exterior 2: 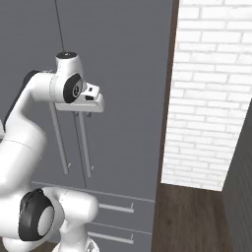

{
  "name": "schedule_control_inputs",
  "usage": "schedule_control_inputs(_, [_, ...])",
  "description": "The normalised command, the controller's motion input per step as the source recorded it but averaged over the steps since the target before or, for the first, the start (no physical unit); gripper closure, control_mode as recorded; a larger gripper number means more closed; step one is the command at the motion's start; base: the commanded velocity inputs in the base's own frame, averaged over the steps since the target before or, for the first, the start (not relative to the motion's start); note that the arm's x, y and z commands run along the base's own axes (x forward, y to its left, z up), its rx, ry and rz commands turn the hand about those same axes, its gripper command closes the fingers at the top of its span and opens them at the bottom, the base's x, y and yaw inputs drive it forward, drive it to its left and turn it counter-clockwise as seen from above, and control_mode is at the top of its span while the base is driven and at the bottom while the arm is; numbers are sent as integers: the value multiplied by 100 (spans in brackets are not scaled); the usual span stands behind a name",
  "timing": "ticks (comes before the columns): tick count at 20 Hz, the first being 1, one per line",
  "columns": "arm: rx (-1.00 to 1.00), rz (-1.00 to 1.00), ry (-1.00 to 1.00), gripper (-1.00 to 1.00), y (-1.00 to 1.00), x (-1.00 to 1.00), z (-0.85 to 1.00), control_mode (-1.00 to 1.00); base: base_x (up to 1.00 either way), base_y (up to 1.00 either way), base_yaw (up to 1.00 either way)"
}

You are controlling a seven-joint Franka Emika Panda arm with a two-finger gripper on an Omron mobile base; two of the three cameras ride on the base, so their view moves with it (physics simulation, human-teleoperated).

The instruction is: Take the strawberry from the fridge and place it on top of the pancake, located on the dining counter.

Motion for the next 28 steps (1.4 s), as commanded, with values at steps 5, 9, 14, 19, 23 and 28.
schedule_control_inputs(5, [0, 0, 0, -100, 0, 0, 0, 100, -3, 0, 0])
schedule_control_inputs(9, [0, 0, 0, -100, 0, 0, 0, 100, -16, 24, -5])
schedule_control_inputs(14, [0, 0, 0, -100, 0, 0, 0, 100, -1, 57, -9])
schedule_control_inputs(19, [0, 0, 0, -100, 0, 0, 0, 100, -1, 29, -3])
schedule_control_inputs(23, [0, 0, 0, -100, 0, 0, 0, 100, -26, -3, 0])
schedule_control_inputs(28, [0, 0, 0, -100, 0, 0, 0, 100, -44, -11, -3])
